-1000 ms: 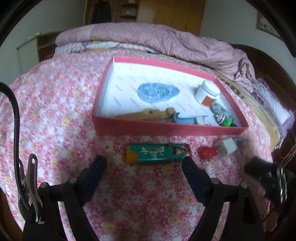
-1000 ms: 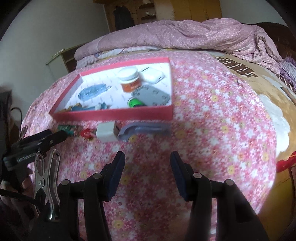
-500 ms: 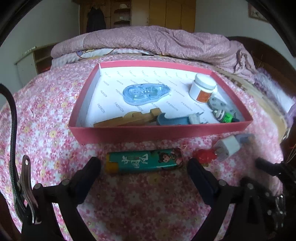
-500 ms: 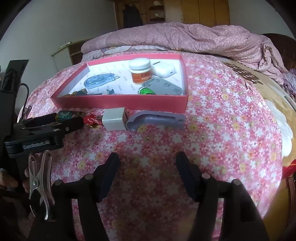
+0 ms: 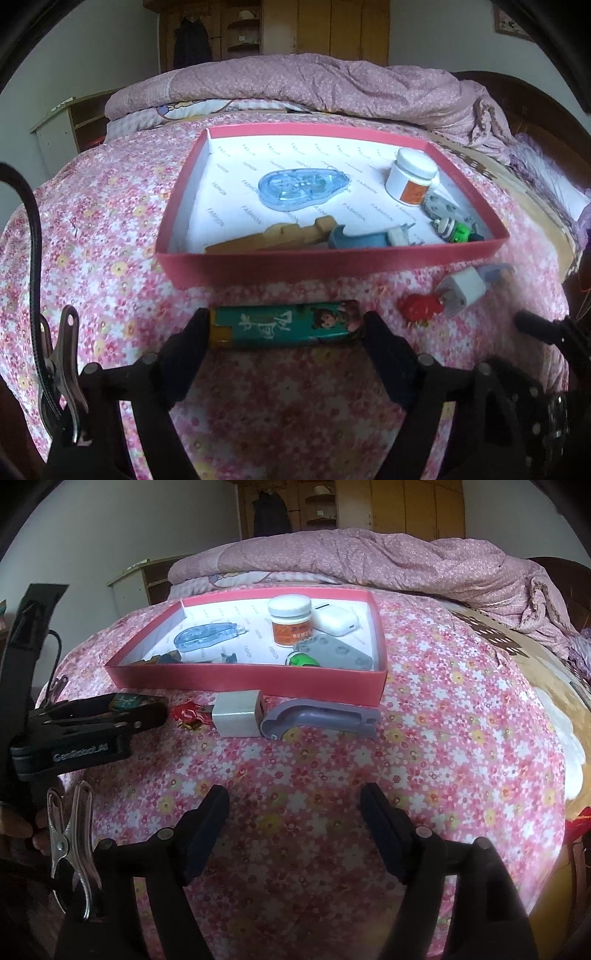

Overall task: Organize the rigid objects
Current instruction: 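Grasp the green lighter with left while right grasps the white plug charger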

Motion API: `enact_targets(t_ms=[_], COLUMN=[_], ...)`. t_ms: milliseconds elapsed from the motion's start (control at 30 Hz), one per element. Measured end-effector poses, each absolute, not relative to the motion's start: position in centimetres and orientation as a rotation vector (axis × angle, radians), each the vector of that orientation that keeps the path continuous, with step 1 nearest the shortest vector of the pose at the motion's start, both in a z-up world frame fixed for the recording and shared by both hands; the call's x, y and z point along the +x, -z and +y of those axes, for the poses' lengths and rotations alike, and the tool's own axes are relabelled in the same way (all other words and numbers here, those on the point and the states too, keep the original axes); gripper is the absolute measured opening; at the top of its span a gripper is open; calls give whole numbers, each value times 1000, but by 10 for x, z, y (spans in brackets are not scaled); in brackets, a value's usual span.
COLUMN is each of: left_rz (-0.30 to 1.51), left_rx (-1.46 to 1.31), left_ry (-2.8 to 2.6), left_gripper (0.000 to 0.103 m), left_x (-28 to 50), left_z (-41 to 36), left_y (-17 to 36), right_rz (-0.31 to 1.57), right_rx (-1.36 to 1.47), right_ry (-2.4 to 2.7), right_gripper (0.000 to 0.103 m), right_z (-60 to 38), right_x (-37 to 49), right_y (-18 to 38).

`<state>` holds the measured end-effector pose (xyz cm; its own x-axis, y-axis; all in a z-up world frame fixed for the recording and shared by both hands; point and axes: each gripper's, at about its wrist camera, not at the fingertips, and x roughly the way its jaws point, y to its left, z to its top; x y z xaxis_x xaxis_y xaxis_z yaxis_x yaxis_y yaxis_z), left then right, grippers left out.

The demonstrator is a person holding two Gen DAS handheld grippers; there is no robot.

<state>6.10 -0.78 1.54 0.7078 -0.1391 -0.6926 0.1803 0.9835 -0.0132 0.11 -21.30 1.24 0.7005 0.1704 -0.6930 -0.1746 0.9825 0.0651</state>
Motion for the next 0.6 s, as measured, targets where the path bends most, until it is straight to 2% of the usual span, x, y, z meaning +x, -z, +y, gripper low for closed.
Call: enact_targets(t_ms=[133, 200, 267, 300, 400, 600], left_rz=[753, 753, 751, 751, 748, 747], left_rx=[57, 68, 85, 86, 78, 80], left_ry=[186, 182, 175, 175, 180, 179], left_gripper=[85, 85, 85, 86, 86, 86], left_x=[57, 57, 56, 56, 56, 55], left_z=[-5, -7, -10, -10, -9, -10], left_y=[-14, -13, -12, -12, -12, -11], right_rz=[778, 774, 762, 753, 735, 736], right_rx=[-30, -25, -6, 2, 31, 65], right_ry=[-178, -185, -215, -228, -272, -329], right_gripper=[76, 71, 56, 53, 47, 40], right_z=[-209, -208, -206, -206, -202, -190], right_x=[2, 1, 0, 0, 3, 23], right_y=[-13, -16, -20, -23, -30, -36])
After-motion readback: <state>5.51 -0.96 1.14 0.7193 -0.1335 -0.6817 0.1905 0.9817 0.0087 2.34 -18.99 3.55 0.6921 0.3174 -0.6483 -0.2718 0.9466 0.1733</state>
